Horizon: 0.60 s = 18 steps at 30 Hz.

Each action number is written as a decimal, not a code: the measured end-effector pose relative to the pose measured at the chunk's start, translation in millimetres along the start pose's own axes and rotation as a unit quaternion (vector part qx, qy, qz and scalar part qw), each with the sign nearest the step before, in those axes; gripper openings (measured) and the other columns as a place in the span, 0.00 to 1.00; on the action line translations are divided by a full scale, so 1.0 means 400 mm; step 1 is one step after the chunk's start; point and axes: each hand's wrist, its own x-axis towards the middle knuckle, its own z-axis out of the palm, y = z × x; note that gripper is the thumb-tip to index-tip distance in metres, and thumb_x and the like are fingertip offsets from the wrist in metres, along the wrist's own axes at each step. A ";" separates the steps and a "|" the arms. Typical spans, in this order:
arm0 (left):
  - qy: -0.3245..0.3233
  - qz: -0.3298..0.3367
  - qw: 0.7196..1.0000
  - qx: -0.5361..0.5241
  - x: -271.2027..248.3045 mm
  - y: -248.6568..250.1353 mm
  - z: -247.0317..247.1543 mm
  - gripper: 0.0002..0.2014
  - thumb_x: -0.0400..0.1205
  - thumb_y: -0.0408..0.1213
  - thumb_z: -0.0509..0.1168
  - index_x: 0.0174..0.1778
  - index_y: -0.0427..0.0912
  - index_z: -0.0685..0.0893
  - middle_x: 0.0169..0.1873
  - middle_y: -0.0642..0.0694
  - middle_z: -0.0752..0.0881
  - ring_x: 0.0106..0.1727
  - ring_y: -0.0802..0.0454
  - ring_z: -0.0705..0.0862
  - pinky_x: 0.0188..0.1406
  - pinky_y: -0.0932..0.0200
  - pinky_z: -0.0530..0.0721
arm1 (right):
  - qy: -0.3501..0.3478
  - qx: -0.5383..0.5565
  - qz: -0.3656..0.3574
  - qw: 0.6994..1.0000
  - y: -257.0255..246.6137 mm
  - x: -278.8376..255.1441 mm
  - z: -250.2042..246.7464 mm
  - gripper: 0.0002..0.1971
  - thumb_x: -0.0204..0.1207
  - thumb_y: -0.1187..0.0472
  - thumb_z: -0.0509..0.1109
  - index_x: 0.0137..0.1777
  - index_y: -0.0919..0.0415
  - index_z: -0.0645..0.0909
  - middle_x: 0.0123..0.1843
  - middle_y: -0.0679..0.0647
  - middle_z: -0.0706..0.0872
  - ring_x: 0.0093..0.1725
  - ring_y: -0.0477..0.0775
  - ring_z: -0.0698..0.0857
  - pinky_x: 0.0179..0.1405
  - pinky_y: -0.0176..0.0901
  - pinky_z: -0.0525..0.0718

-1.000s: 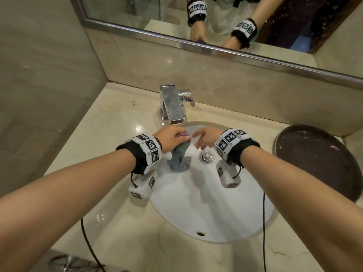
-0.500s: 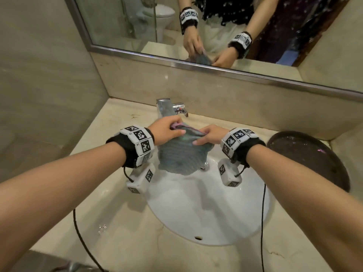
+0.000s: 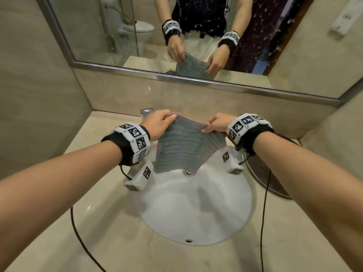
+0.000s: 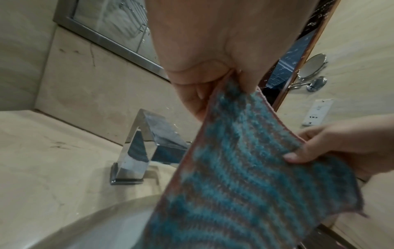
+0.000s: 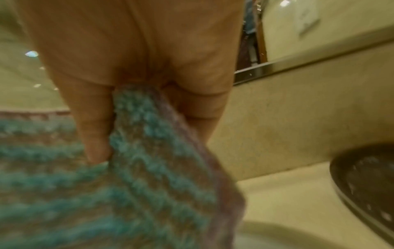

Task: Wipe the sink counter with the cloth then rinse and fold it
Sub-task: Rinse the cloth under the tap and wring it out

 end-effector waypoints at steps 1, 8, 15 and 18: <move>-0.001 0.001 1.000 -0.004 0.002 0.005 0.008 0.18 0.86 0.42 0.54 0.50 0.29 0.81 0.45 0.31 0.84 0.48 0.41 0.81 0.52 0.46 0.78 | 0.003 0.032 0.012 0.999 -0.003 0.001 0.002 0.11 0.73 0.57 0.73 0.35 0.63 0.79 0.39 0.60 0.79 0.37 0.54 0.77 0.33 0.38 0.72; -0.079 0.017 0.995 -0.052 -0.007 0.074 0.078 0.15 0.80 0.44 0.65 0.52 0.34 0.80 0.42 0.38 0.82 0.45 0.44 0.81 0.47 0.53 0.81 | -0.079 0.439 0.092 0.890 -0.045 -0.014 0.005 0.04 0.78 0.69 0.64 0.44 0.63 0.78 0.24 0.53 0.72 0.22 0.45 0.73 0.24 0.34 0.81; -0.004 -0.005 0.998 -0.069 0.010 0.093 0.104 0.03 0.80 0.32 0.64 0.42 0.42 0.77 0.29 0.53 0.75 0.27 0.63 0.75 0.18 0.76 0.75 | -0.100 0.496 0.044 0.862 -0.022 -0.070 -0.031 0.07 0.82 0.65 0.62 0.45 0.65 0.78 0.44 0.58 0.84 0.40 0.50 0.87 0.38 0.39 0.88; -0.007 -0.015 0.996 -0.086 0.024 0.093 0.095 0.07 0.82 0.29 0.61 0.39 0.42 0.77 0.27 0.50 0.76 0.23 0.60 0.78 0.18 0.72 0.77 | -0.045 0.353 0.044 0.934 0.019 -0.065 -0.019 0.09 0.77 0.64 0.68 0.57 0.63 0.80 0.45 0.54 0.84 0.41 0.48 0.82 0.48 0.41 0.83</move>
